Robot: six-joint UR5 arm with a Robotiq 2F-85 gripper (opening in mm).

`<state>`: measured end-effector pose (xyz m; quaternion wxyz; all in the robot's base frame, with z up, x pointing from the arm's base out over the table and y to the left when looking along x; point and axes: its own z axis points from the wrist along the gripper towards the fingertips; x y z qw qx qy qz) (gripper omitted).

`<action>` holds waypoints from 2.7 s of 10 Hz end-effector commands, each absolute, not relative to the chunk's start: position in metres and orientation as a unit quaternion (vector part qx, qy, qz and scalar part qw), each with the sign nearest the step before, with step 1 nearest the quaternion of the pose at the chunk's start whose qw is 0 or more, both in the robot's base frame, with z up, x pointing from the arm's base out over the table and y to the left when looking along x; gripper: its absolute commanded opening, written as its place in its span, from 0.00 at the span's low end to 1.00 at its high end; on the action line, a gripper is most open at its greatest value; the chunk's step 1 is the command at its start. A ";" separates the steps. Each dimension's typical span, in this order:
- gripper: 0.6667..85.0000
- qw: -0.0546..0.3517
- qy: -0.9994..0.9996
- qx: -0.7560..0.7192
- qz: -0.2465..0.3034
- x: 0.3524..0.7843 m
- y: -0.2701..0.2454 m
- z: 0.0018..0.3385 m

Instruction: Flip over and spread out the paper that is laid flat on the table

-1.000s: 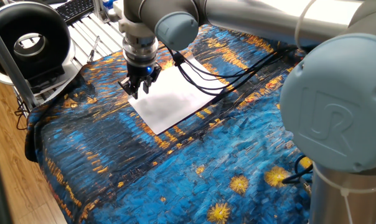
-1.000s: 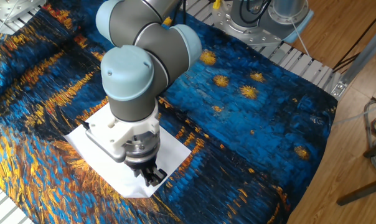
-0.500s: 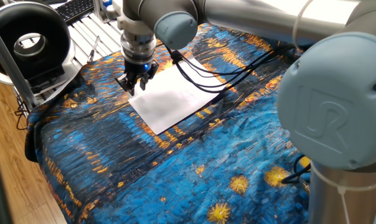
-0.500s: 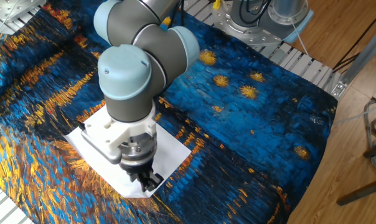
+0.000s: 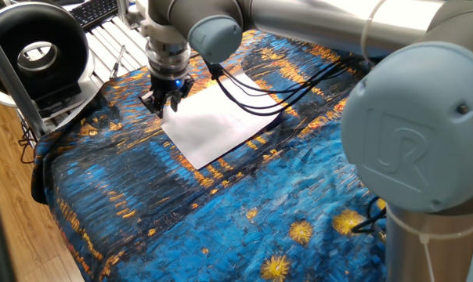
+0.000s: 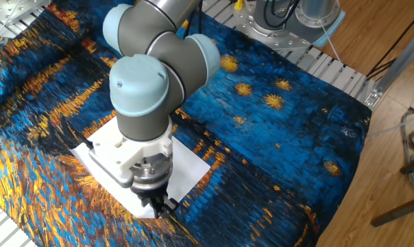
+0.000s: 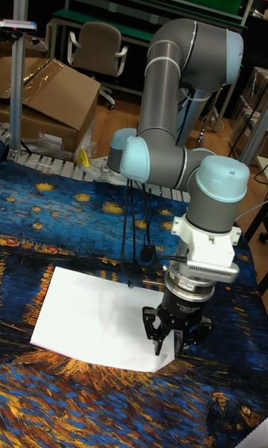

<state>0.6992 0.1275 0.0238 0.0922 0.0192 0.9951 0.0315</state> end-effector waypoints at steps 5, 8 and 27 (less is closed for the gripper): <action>0.45 0.082 0.996 0.021 0.029 0.709 0.129 0.012; 0.42 0.076 0.997 0.018 0.026 0.706 0.123 0.009; 0.00 -0.013 0.999 0.047 -0.006 0.658 0.091 0.054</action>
